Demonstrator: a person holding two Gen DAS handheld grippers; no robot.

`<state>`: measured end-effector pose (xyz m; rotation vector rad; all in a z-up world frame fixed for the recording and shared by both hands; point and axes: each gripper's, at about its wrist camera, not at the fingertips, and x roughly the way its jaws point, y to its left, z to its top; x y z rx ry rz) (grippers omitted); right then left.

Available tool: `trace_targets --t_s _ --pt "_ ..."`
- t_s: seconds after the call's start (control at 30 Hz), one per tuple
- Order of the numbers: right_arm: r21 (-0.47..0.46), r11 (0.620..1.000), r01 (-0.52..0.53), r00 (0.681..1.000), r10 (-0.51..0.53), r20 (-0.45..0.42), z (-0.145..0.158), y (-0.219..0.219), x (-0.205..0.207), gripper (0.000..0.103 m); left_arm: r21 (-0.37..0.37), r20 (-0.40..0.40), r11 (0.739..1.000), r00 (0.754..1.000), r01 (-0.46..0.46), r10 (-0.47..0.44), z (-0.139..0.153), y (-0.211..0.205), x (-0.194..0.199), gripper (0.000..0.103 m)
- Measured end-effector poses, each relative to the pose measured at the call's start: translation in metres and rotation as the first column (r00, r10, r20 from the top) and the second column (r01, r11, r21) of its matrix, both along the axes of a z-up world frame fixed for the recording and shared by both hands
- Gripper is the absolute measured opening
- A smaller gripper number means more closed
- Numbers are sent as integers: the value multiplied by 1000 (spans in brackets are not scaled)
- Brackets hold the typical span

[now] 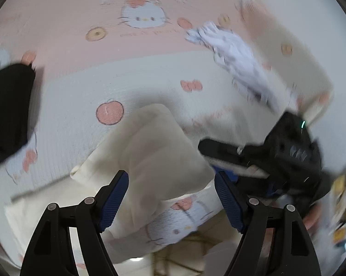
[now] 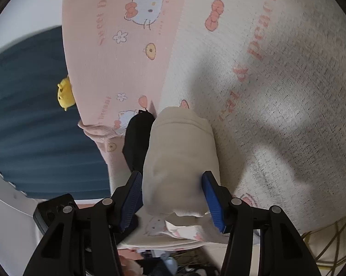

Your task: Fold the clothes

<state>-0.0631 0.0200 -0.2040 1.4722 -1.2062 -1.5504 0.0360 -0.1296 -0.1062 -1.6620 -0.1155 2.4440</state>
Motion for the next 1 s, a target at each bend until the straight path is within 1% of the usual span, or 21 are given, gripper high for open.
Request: trace_targets --t_s 0.03,0.07,0.2,0.27,0.3,0.4,0.5,0.53,0.57,0.67,0.7,0.73,0.77,0.8,0.83,0.93,1.0 --pt "-6 1000 0 1000 0 4 -1 0 -1 54 -28 8 1000 1000 8 -8 -4 3 -2 76" --pt "-13 1000 0 1000 0 9 -1 0 -1 54 -24 31 1000 1000 3 -3 -9 3 -6 76" --pt "-38 999 1 1000 0 26 -4 1 -3 54 71 101 995 993 -70 63 -17 -3 -17 76" --pt "-50 999 1 999 1 35 -5 1 -4 54 116 139 987 986 -109 92 -20 -6 -23 83" --pt "-57 998 2 999 0 40 -6 1 -5 54 111 142 987 985 -119 102 -21 -6 -24 83" --pt "-90 996 23 997 -16 73 -11 2 -5 54 40 126 995 988 -95 89 -25 3 -24 86" --pt "-121 992 44 994 -31 106 -16 4 -6 54 -47 69 997 995 -65 68 -29 8 -18 87" --pt "-132 990 51 992 -36 118 -18 4 -6 54 -37 57 996 995 -77 79 -31 6 -16 86" --pt "-142 988 59 991 -41 129 -20 5 -6 54 -27 46 996 995 -88 89 -34 4 -14 82" --pt "-173 982 82 985 -54 163 -25 6 -7 54 23 45 991 990 -133 132 -39 -4 -12 77" --pt "-183 979 90 983 -58 174 -27 6 -7 54 18 44 991 991 -129 128 -39 -3 -13 77" --pt "-190 977 99 981 -63 186 -29 7 -7 57 13 43 992 991 -125 124 -40 -1 -13 77" --pt "-170 979 114 976 -79 204 -33 9 -8 62 7 42 993 992 -120 119 -40 0 -13 77" --pt "-130 984 123 970 -92 224 -38 10 -9 75 5 40 993 992 -118 118 -40 0 -12 77" --pt "-96 987 129 964 -103 243 -43 11 -10 80 2 38 993 992 -117 117 -39 1 -12 77" --pt "-134 984 119 953 -75 293 -57 1 -10 80 16 30 993 993 -118 117 -39 -2 -11 77" --pt "-207 972 114 953 -48 301 -59 -10 -9 80 25 21 993 993 -118 118 -39 -3 -10 77"
